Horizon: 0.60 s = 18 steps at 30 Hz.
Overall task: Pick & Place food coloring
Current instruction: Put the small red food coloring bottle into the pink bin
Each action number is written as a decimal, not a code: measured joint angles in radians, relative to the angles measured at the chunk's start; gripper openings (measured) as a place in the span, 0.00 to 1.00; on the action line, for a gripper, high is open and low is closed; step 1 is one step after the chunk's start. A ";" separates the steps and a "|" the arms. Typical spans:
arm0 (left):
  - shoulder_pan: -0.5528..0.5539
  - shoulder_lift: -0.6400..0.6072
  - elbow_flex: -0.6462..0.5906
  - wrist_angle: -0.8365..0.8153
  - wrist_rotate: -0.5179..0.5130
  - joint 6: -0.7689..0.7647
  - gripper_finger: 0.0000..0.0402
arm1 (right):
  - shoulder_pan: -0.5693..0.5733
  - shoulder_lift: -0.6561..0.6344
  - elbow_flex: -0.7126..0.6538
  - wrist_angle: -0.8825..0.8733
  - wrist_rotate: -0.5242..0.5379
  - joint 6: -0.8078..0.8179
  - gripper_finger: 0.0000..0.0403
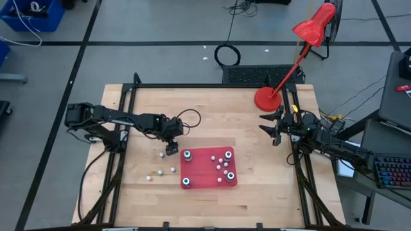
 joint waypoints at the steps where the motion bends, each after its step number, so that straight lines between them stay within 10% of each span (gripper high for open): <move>1: 0.000 0.000 0.000 0.003 0.000 0.005 0.70 | 0.000 0.000 0.000 0.000 0.000 0.000 0.52; 18: 0.000 0.114 0.000 0.015 0.005 0.045 0.70 | 0.000 0.000 0.001 0.001 0.000 0.000 0.52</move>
